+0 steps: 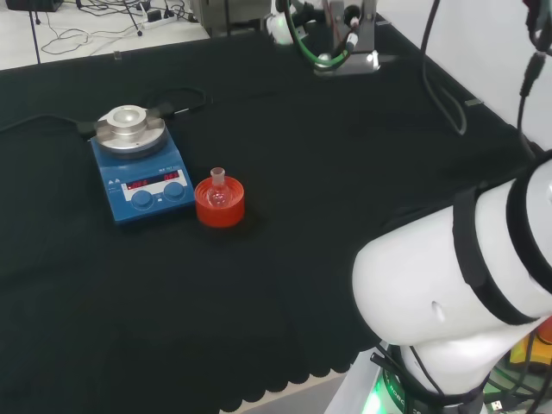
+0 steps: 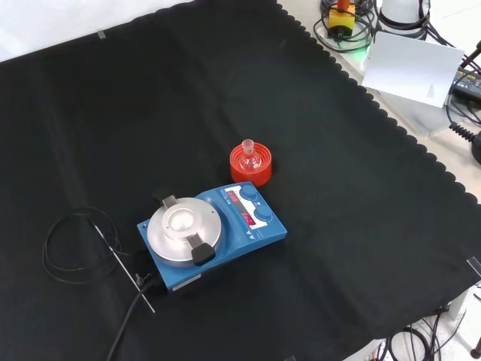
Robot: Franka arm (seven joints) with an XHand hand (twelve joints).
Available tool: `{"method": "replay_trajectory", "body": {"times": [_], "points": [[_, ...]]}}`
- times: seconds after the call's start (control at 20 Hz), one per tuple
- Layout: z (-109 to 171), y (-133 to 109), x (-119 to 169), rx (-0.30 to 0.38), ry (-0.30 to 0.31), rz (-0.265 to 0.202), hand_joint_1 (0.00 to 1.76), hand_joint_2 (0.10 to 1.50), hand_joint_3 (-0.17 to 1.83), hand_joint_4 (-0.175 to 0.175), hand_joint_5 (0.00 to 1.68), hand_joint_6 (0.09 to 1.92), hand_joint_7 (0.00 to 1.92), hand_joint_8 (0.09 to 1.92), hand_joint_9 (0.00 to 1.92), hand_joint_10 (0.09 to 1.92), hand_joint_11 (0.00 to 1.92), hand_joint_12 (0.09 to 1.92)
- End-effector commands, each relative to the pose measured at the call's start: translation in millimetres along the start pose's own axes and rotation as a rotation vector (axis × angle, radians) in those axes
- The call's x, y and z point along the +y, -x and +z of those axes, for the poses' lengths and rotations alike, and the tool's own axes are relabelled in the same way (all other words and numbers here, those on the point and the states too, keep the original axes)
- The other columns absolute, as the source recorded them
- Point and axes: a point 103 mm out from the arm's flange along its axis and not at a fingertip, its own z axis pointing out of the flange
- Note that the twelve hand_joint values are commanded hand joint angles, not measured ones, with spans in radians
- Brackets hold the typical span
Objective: Pick up the round-bottom flask.
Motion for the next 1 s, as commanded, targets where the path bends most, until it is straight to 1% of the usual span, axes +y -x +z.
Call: {"method": "replay_trajectory", "body": {"times": [0.05,0.2,0.4,0.55,0.7,0.85,1.0], "points": [[65.7,0.7,26.4,0.035,-0.068,-0.040,0.35,1.22,0.32,-0.030,0.35,0.48,0.10,0.59,0.24,0.69,0.00,1.41],[89.7,-0.8,36.5,0.047,-0.086,-0.056,0.38,1.18,0.32,-0.031,0.36,0.44,0.11,0.60,0.25,0.69,0.00,1.41],[121.5,-4.2,48.2,0.064,-0.102,-0.072,0.46,1.08,0.36,-0.032,0.40,0.33,0.13,0.61,0.28,0.69,0.01,1.42],[145.0,-11.3,54.6,0.056,-0.144,-0.096,0.53,0.99,0.38,-0.032,0.43,0.27,0.14,0.62,0.30,0.69,0.03,1.42],[163.5,-20.6,58.4,0.049,-0.170,-0.115,0.62,0.92,0.38,-0.032,0.44,0.24,0.15,0.63,0.32,0.69,0.04,1.42],[178.9,-29.0,60.0,0.052,-0.181,-0.132,0.71,0.85,0.43,-0.030,0.49,0.23,0.15,0.64,0.33,0.69,0.05,1.42],[192.2,-36.6,58.0,0.051,-0.176,-0.163,0.79,0.78,0.50,-0.028,0.54,0.24,0.15,0.64,0.34,0.69,0.06,1.41]]}}
